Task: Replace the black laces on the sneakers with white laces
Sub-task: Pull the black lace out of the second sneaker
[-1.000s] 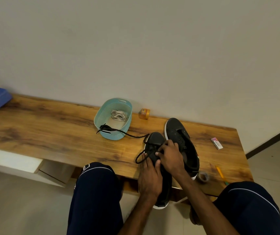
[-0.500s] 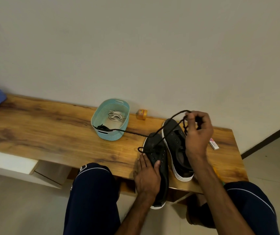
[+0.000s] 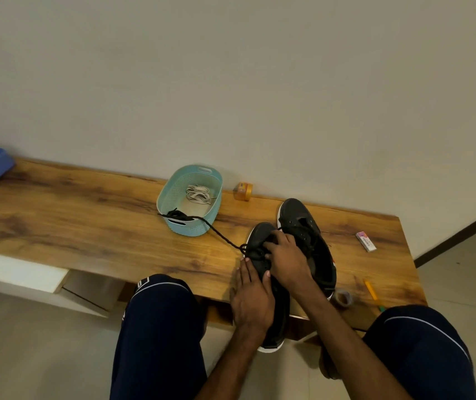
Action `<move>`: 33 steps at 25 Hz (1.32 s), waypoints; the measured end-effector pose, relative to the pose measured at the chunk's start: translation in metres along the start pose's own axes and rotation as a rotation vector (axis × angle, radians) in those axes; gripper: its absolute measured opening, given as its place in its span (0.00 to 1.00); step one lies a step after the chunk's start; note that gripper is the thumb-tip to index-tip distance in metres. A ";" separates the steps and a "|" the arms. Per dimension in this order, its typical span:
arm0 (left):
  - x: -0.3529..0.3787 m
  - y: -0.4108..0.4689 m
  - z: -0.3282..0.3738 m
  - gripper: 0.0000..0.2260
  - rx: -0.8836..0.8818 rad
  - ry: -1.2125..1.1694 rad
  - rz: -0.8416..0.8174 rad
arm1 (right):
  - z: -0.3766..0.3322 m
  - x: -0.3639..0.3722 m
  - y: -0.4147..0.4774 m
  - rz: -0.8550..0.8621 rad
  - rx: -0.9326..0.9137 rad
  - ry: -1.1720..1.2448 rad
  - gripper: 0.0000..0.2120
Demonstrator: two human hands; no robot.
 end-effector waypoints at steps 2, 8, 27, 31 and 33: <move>0.001 0.002 0.000 0.29 0.001 -0.002 0.005 | 0.005 0.006 0.006 -0.049 0.005 0.093 0.16; 0.003 0.001 0.001 0.31 -0.009 0.006 0.005 | 0.016 0.005 0.011 -0.056 0.061 0.142 0.10; -0.003 0.003 0.004 0.32 0.017 -0.001 0.004 | 0.058 -0.098 -0.039 0.709 0.034 1.301 0.06; -0.006 0.002 0.007 0.32 0.040 -0.044 -0.022 | 0.069 -0.104 -0.047 0.718 0.008 1.412 0.06; -0.008 -0.001 0.009 0.32 0.049 -0.118 -0.068 | 0.065 -0.091 -0.043 0.587 0.035 1.312 0.05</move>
Point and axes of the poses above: each hand's wrist, its own y-axis towards the middle knuckle, its own x-axis out of the palm, z = x × y, the point moved 9 cm from there along y, towards the middle knuckle, and after that the axes turned 9 degrees about -z, right-handed, at the moved point
